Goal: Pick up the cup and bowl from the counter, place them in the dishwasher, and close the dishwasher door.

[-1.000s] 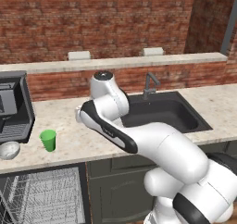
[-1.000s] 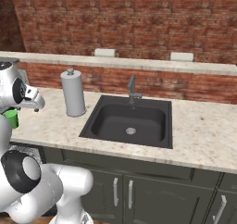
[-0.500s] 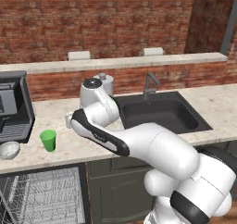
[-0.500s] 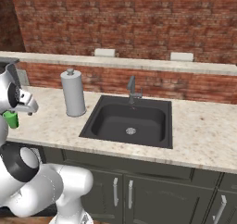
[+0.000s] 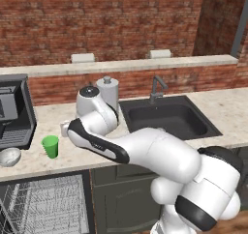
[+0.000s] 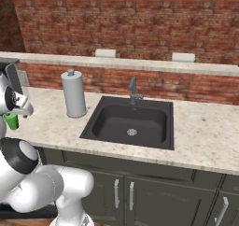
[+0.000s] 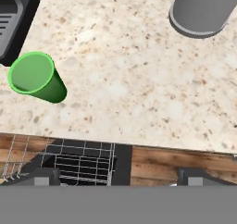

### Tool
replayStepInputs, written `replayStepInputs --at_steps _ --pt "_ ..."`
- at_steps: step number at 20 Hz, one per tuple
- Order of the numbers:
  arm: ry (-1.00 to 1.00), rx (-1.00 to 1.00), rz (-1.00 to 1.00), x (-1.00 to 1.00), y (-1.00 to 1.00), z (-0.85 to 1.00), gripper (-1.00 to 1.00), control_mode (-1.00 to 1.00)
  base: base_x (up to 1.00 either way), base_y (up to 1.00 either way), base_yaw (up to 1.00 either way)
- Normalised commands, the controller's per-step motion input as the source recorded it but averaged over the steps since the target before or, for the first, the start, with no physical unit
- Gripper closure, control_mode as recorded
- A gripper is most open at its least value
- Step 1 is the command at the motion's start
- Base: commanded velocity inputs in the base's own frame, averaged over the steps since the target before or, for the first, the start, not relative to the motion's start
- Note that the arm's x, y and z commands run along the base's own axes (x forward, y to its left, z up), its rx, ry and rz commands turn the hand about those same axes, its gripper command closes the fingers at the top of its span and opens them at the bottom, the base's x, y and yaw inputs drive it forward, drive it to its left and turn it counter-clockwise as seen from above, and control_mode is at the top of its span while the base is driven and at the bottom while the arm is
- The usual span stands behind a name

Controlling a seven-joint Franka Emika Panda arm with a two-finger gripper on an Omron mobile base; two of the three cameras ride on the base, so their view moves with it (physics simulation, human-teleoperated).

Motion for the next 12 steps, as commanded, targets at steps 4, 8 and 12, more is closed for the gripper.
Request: replayStepInputs --at_steps 4,8,12 --pt "0.00 0.00 0.00 0.09 0.24 -0.10 -1.00 -1.00 0.00 0.00 0.00" --pt "0.00 0.00 0.00 0.19 0.21 -0.12 -1.00 -1.00 0.00 0.00 0.00" --pt "0.00 0.00 0.00 0.26 0.20 -0.11 -1.00 -1.00 0.00 0.00 0.00"
